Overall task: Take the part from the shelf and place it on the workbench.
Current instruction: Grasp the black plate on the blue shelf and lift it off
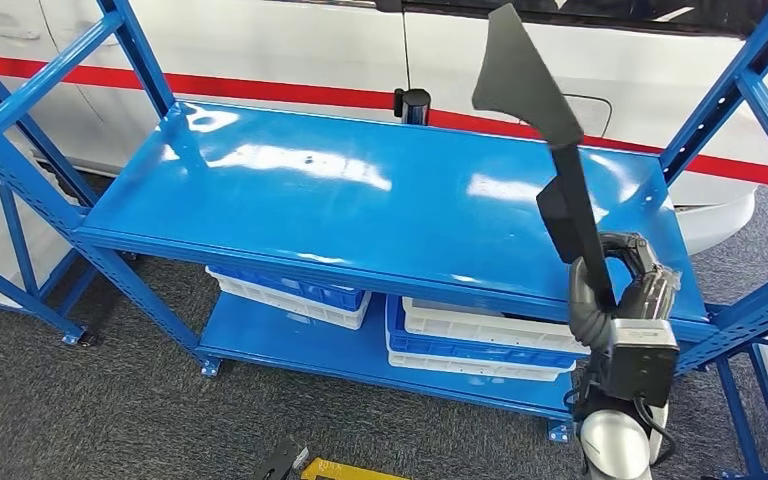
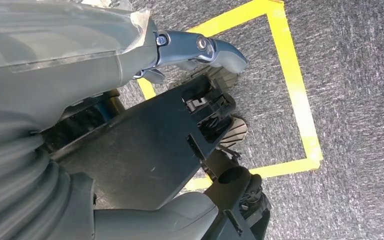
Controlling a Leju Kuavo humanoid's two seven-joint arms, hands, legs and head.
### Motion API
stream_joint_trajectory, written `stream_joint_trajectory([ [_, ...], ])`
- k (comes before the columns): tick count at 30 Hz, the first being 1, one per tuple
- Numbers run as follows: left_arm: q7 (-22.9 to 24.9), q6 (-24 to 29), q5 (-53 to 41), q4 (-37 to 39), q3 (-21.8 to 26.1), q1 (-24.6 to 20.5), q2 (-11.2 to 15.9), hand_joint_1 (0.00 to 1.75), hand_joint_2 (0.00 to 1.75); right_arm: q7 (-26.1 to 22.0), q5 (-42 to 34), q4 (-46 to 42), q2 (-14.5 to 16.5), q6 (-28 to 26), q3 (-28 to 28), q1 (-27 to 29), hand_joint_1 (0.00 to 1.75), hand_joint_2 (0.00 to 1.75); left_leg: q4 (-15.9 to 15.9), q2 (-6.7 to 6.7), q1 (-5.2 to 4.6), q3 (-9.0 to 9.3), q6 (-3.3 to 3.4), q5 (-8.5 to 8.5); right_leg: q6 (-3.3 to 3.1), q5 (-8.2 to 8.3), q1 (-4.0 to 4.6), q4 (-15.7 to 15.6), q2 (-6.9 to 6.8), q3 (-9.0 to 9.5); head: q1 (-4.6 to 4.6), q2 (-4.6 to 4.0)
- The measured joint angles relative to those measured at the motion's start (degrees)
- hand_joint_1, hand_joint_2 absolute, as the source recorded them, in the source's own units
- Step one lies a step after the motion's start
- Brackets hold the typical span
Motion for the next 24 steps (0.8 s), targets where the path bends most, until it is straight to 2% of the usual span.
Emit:
stream_joint_trajectory([
  [5, -0.01, -0.01, 0.27, 0.0, 0.51, 0.05, 0.08, 0.0, 1.75, -2.06, -5.17, -1.38, 0.04, 3.4, -1.33, 2.03, 1.75, 1.75, 0.01, 0.0, -0.02, 0.0, 0.0, 0.0, 0.0, 0.0, -0.01, -0.01, 0.01, 0.01, 0.0, -0.01],
  [14, -0.18, 0.09, 0.55, 0.02, 0.62, 0.17, 0.37, 0.0, 1.75, -3.21, -5.96, -2.67, 0.24, 4.27, -1.95, 4.06, 1.75, 1.75, 0.07, -0.01, -0.36, -0.01, 0.13, -0.08, 0.05, 0.02, -0.39, -0.04, 0.01, 0.01, -0.01, -0.01],
  [17, -0.44, 0.16, 0.79, 0.02, 0.75, 0.22, 0.48, 0.0, 1.75, -3.42, -5.85, -3.05, 0.38, 4.79, -1.96, 4.46, 1.75, 1.75, 0.1, -0.01, -0.63, -0.01, 0.39, -0.23, 0.23, -0.02, -0.66, -0.09, 0.01, 0.01, -0.01, -0.01],
  [20, -0.69, 0.18, 1.14, 0.02, 0.87, 0.29, 0.52, 0.0, 1.75, -4.03, -5.71, -4.14, 0.66, 5.58, -1.96, 4.87, 1.75, 1.75, -0.42, -0.01, -0.66, 0.22, 0.95, -0.08, 0.72, -0.09, -0.82, -0.26, -0.01, 0.02, -0.02, 0.0],
  [22, -0.8, 0.19, 1.29, 0.02, 0.94, 0.34, 0.48, 0.0, 1.75, -4.55, -5.44, -5.54, 0.81, 5.94, -1.94, 5.19, 1.75, 1.75, -1.51, 0.03, -0.29, 0.91, 1.5, 0.34, 0.87, -1.03, -0.78, 1.55, -0.02, -0.79, 0.03, -0.01],
  [24, -0.85, 0.2, 1.49, 0.02, 1.02, 0.39, 0.42, 0.0, 1.75, -5.05, -5.06, -7.04, 0.79, 6.11, -1.92, 5.48, 1.75, 1.75, -2.07, 0.06, -0.04, 1.39, 1.81, 0.5, 0.64, -3.45, -0.82, 7.84, 0.03, -4.15, 0.08, -0.01],
])
